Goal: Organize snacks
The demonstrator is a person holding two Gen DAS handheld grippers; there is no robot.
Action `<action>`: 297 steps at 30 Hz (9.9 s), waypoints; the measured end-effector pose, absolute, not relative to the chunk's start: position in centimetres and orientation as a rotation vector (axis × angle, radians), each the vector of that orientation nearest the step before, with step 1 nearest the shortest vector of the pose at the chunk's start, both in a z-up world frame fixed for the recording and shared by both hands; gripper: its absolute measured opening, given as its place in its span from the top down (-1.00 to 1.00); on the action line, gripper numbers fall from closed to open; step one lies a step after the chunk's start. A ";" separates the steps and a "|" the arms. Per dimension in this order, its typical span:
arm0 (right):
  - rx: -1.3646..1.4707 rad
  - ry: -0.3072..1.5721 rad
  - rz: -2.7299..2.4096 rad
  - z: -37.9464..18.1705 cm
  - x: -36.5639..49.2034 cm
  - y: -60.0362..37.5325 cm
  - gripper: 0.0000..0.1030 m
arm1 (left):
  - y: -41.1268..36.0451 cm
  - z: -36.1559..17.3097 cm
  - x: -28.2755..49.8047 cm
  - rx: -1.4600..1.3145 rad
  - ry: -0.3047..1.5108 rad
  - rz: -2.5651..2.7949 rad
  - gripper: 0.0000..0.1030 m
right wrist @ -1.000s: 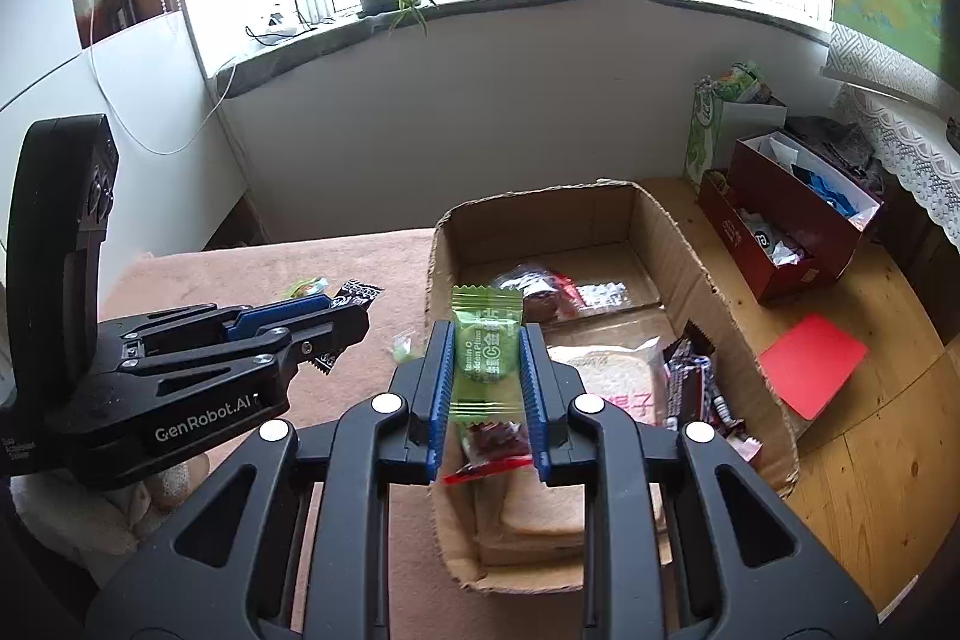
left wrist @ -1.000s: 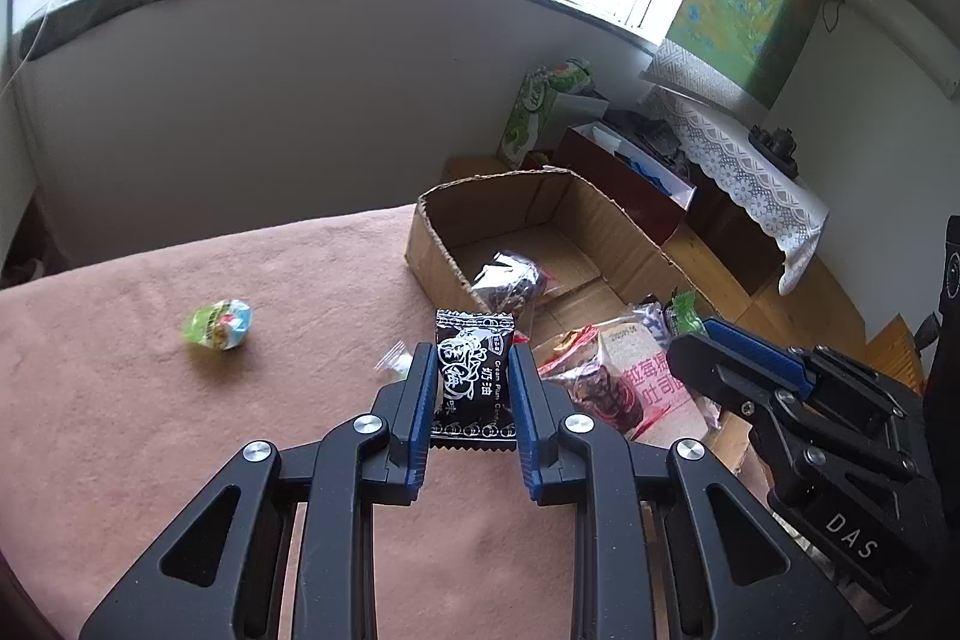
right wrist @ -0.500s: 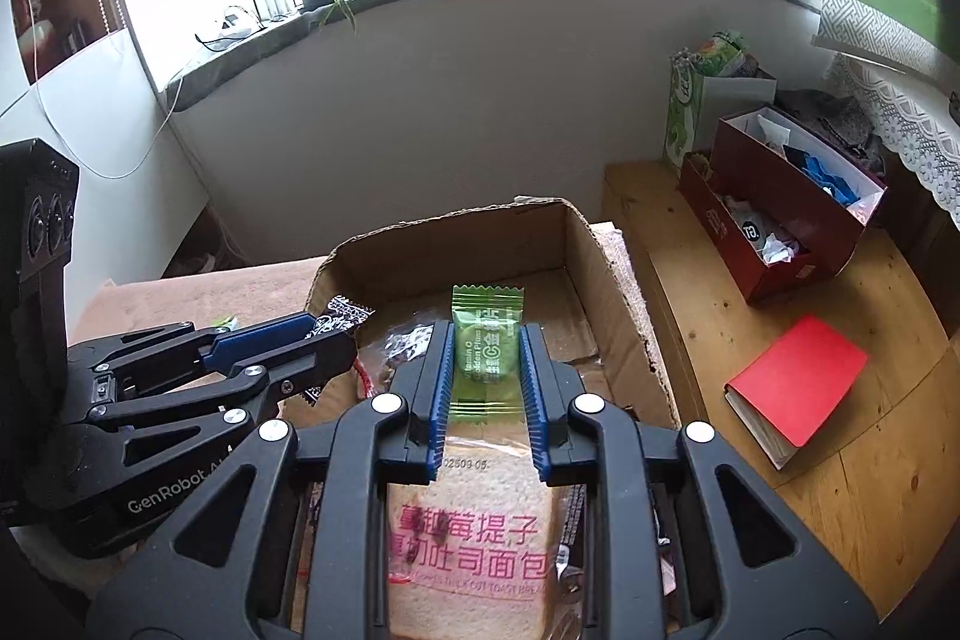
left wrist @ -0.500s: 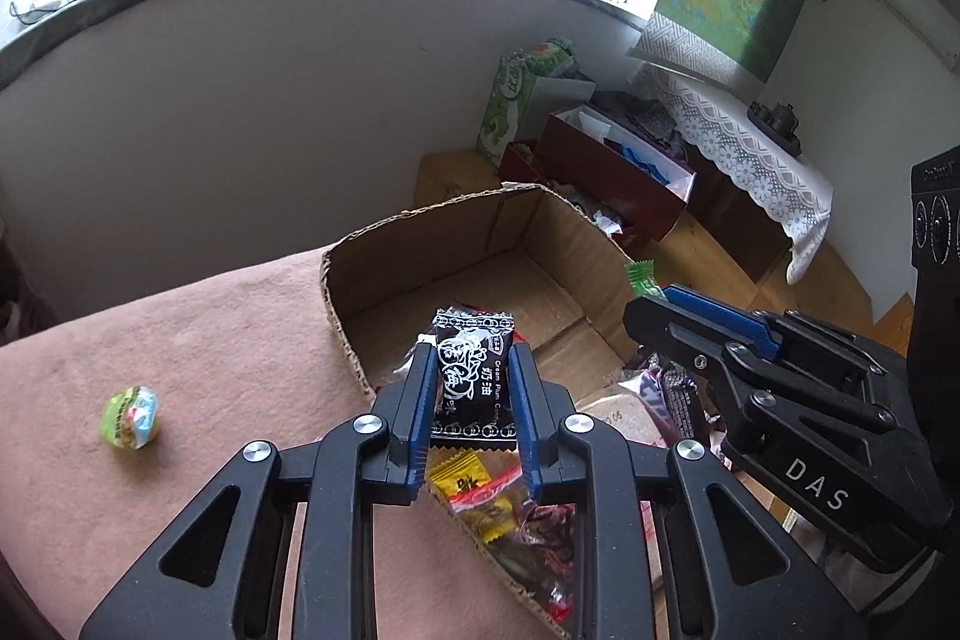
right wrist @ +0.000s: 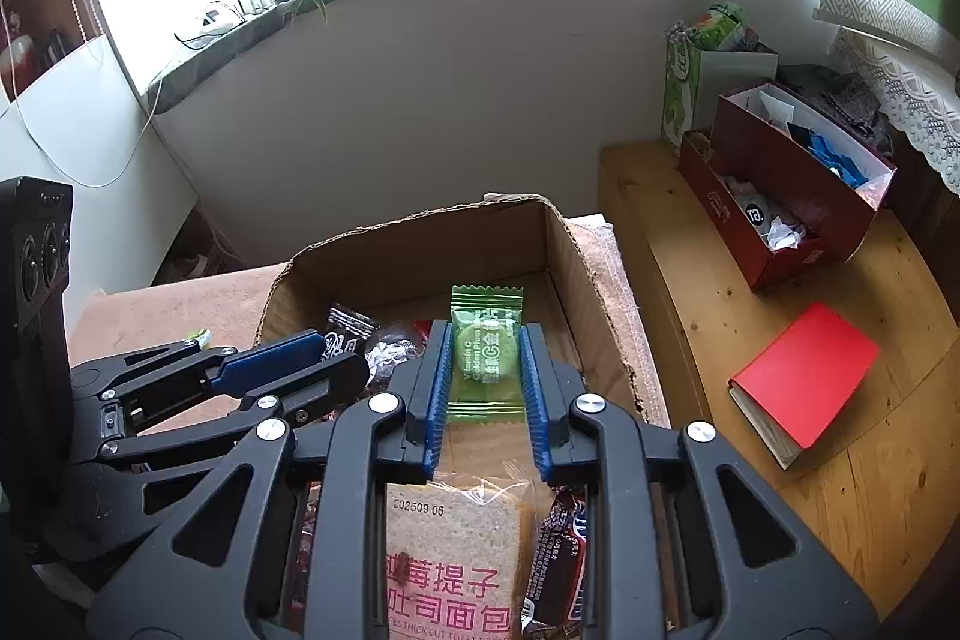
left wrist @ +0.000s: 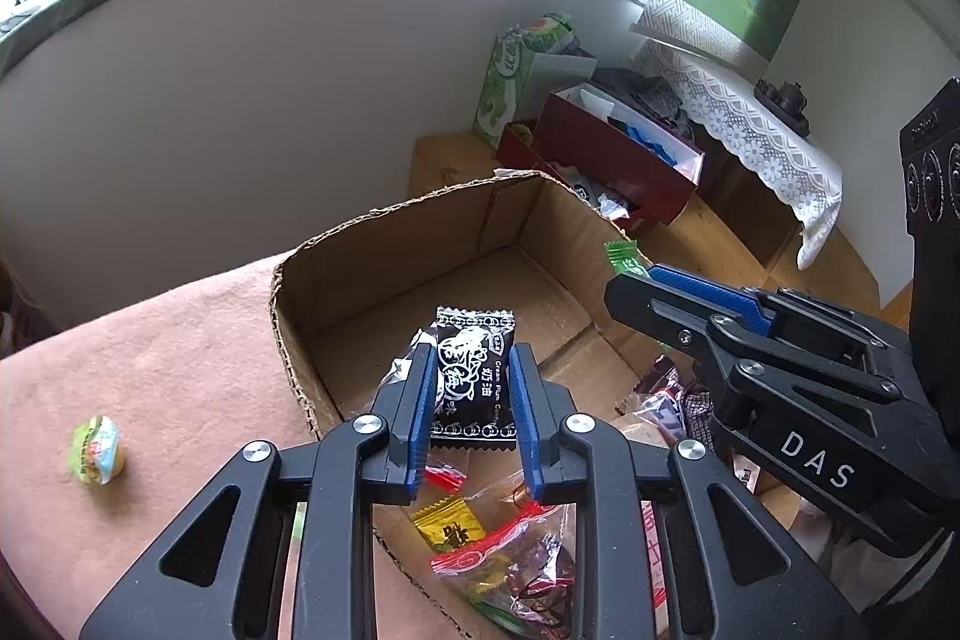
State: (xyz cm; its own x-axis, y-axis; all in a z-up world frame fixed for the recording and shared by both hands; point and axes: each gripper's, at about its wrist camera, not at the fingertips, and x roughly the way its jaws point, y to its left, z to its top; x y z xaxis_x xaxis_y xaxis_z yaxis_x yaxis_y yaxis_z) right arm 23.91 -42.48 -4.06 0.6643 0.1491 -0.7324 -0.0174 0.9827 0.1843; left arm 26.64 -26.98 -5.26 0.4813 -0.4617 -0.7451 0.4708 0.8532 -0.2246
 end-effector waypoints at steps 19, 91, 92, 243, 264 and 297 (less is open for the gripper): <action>0.173 0.800 0.033 -2.4 22.0 -42.7 -0.15 | -26.1 -4.2 25.4 0.001 0.898 -0.552 0.51; 0.056 0.758 -0.009 -6.8 16.2 -20.6 -0.27 | -6.1 -9.3 26.9 -0.148 0.936 -0.414 0.05; 0.057 0.765 -0.015 -7.1 16.4 -20.5 -0.27 | -6.0 -9.5 27.0 -0.148 0.936 -0.418 0.05; 0.175 0.783 0.010 -1.4 23.6 -43.4 -0.09 | -26.5 -1.2 26.0 -0.023 0.843 -0.519 0.24; 0.090 0.677 -0.137 2.3 14.5 -41.5 -0.61 | -23.9 0.6 20.6 -0.039 0.788 -0.530 -0.04; 0.057 0.529 -0.153 5.2 3.0 -33.2 -1.00 | -14.9 2.5 7.9 -0.066 0.642 -0.385 -0.45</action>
State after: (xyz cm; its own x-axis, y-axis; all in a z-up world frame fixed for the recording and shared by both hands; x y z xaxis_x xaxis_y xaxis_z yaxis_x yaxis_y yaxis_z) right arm 2.97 -33.16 5.22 0.8524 -0.1304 -0.5063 0.1598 0.9870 0.0148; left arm 7.89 -14.94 2.53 0.7326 -0.3700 -0.5713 0.3294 0.9272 -0.1782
